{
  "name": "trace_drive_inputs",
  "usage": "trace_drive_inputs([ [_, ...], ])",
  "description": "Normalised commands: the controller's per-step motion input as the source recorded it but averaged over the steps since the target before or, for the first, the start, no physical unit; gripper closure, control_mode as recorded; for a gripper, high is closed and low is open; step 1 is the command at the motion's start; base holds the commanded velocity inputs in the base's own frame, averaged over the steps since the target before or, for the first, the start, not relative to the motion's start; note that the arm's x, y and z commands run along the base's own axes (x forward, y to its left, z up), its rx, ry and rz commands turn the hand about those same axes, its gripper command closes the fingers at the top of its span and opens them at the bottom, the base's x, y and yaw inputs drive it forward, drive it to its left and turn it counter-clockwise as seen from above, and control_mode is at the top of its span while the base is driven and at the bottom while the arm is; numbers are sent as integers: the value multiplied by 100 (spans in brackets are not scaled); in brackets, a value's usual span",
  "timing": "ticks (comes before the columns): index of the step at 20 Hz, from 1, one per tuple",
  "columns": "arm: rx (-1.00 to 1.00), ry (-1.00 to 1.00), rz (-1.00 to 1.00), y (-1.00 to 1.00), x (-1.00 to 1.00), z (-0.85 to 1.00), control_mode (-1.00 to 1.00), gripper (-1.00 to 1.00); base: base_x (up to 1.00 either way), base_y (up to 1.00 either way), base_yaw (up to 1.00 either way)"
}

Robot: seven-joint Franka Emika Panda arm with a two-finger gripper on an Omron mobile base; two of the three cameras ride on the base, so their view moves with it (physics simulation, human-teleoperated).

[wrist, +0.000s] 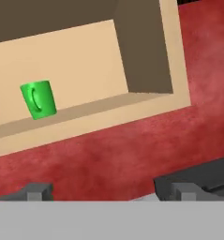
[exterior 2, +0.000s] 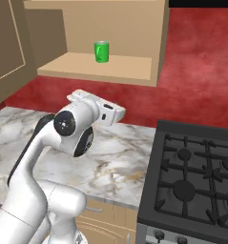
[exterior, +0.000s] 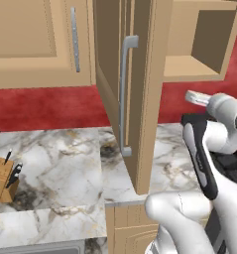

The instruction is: Move the mug from next to the sink to the open cabinet. Then, move the bowl with the lime to the fridge to clear the area for faucet cleaning.

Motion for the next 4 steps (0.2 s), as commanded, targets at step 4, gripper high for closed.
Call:
trace_drive_inputs([
  [4,6,-1,-10,-100,-100,-74,-100,-100,0,0,0],
])
